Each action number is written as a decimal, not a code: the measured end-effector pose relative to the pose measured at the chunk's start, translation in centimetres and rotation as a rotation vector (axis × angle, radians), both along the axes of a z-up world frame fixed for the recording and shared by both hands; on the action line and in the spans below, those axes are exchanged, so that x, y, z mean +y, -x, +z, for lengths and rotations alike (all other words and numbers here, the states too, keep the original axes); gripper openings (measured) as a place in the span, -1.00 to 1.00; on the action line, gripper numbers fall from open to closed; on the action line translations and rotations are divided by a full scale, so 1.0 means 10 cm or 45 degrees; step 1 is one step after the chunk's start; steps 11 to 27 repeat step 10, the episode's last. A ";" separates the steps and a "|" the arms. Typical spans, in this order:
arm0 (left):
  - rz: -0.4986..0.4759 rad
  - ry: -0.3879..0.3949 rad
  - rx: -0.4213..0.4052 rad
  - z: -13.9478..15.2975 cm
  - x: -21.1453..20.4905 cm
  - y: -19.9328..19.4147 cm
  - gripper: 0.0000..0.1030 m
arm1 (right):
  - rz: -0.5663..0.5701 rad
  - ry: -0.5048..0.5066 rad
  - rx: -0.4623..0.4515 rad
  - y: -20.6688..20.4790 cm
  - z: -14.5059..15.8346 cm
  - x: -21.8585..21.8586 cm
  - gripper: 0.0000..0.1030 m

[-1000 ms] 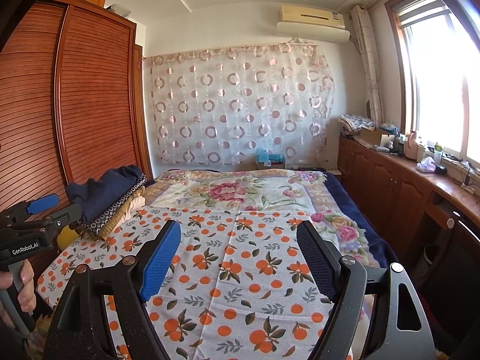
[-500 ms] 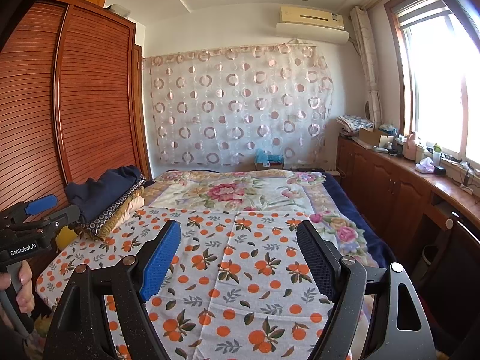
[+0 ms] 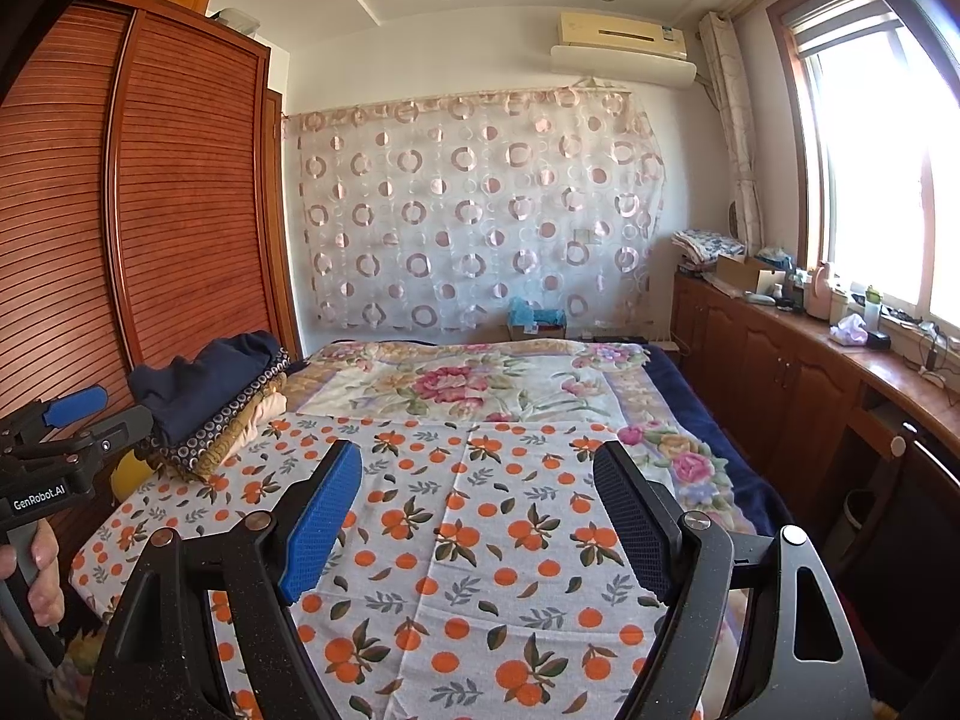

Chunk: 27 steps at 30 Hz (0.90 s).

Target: Fold small clothes

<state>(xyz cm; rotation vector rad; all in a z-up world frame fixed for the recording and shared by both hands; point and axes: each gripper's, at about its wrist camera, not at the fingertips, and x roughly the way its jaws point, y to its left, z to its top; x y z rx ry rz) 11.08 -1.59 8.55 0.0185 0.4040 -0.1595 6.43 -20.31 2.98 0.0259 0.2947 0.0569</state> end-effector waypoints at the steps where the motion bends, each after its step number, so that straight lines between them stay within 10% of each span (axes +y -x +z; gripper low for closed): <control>1: 0.000 -0.001 0.000 0.00 0.02 0.00 0.65 | 0.001 0.000 0.000 0.00 0.00 -0.01 0.58; 27: 0.006 0.001 -0.010 0.06 0.00 0.02 0.65 | 0.002 0.005 -0.008 0.00 0.00 -0.03 0.58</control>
